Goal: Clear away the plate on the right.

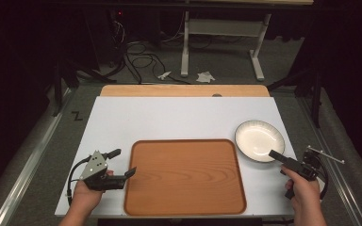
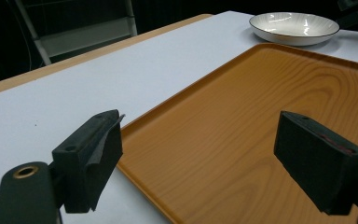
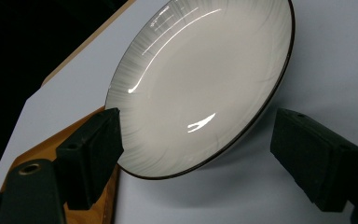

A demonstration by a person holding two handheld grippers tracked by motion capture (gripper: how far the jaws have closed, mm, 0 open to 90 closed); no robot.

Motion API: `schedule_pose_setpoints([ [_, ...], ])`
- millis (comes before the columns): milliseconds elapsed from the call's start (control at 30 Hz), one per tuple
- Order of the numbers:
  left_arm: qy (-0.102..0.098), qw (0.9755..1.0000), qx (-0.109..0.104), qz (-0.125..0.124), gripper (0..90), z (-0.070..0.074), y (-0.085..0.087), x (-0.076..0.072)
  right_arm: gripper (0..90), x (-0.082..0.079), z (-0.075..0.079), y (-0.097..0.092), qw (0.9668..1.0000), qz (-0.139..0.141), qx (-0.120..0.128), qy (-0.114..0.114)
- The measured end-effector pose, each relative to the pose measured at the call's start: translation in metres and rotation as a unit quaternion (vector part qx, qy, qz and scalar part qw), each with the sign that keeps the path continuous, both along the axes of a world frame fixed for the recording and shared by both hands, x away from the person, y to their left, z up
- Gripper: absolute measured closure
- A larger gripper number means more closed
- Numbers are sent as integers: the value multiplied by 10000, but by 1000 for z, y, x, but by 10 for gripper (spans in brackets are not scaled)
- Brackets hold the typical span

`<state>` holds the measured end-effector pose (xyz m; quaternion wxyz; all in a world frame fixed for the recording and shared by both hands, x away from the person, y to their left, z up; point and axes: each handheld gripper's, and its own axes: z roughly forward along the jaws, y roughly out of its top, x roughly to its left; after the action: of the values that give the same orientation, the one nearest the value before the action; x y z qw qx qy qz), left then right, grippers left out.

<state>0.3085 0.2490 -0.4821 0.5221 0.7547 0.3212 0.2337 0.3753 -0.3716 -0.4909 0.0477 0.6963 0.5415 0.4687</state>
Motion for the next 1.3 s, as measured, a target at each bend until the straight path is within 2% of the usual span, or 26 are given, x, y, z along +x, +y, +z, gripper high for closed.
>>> schedule_pose_setpoints([
  [267, 1, 10000, 15, -14, 159, 0, 0, 0, 209, 2, -7, -3, 9993, -32, 325, 177],
  [433, 15, 10000, 48, -30, 159, -1, -1, 0, 224, 5, -9, -4, 9991, -38, 355, 212],
  [533, 18, 10000, 68, -42, 159, -1, -1, 0, 232, 6, -10, -5, 9985, -46, 470, 271],
  [600, 19, 10000, 67, -39, 159, -1, -1, 0, 235, 8, -11, -5, 9987, -46, 447, 251],
  [700, 28, 10000, 55, -32, 159, -1, -1, -1, 245, 11, -14, -4, 9982, -45, 436, 400],
  [833, 29, 10000, 66, -36, 159, -1, 0, -1, 256, 11, -15, -4, 9984, -47, 407, 390],
  [867, 30, 10000, 72, -41, 159, -1, 0, -1, 271, 11, -15, -3, 9986, -42, 369, 387],
  [900, 29, 10000, 70, -40, 159, -1, 0, -1, 329, 10, -15, -3, 9991, -22, 199, 379],
  [967, 35, 10000, 67, -45, 159, -1, 0, -2, 408, 9, -16, -3, 9993, -54, 68, 354],
  [1133, 32, 10000, 72, -44, 159, -1, 1, -3, 460, 9, -18, -7, 9993, -80, 159, 333],
  [1300, 36, 9999, 86, -48, 159, -1, 1, -4, 510, 10, -19, -11, 9982, -147, 385, 443],
])
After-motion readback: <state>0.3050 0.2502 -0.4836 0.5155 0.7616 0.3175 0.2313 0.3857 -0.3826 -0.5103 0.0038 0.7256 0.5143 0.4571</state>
